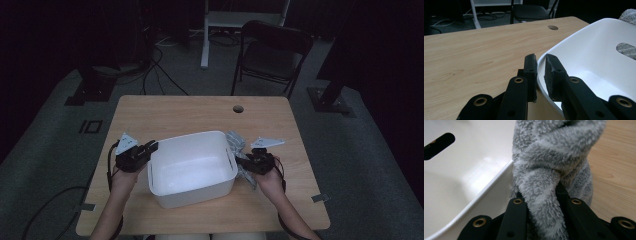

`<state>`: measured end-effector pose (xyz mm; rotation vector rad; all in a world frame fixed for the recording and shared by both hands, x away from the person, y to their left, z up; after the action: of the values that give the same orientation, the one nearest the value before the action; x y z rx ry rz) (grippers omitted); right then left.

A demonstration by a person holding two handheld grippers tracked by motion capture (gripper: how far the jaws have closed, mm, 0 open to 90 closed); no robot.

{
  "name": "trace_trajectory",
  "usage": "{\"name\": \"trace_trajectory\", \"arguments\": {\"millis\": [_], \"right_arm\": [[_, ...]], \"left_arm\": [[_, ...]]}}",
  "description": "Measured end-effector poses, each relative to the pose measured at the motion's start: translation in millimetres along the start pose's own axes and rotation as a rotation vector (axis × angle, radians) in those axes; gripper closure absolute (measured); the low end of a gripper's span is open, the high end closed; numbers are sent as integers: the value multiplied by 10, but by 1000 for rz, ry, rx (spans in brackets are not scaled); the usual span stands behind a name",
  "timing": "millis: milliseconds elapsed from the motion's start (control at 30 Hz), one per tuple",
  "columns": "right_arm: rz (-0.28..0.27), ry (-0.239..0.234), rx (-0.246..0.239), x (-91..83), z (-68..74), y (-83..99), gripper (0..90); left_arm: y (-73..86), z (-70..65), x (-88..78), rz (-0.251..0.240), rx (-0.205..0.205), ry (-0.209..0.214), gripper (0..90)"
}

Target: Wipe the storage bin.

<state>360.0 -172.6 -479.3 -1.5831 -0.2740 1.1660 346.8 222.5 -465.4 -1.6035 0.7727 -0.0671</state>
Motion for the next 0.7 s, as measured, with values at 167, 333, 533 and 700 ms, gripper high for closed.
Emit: {"name": "trace_trajectory", "arguments": {"millis": [167, 333, 533, 700], "right_arm": [[-19, -6, 2, -66, -27, -64, 782], [-56, -5, 5, -126, -44, -177, 781], [-49, 0, -3, -71, -64, -251, 780], [-45, -16, 16, 2, -90, -218, 783]], "left_arm": [[-2, 5, -1, 3, 5, 5, 798], [-3, 7, 0, 4, 6, 9, 798], [-2, 0, 2, 3, 7, 5, 799], [-2, -7, 6, 1, 5, -2, 800]]}}
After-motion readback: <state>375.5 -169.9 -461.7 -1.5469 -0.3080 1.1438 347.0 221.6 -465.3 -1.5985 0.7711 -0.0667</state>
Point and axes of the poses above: each handheld gripper's, and its own axes: x roughly forward along the jaws, y roughly out of its underside, z roughly to its left, the point moved 2 cm from there along x, roughly forward along the jaws, and after that the axes turned 8 degrees about -x, right-handed, at the moved point
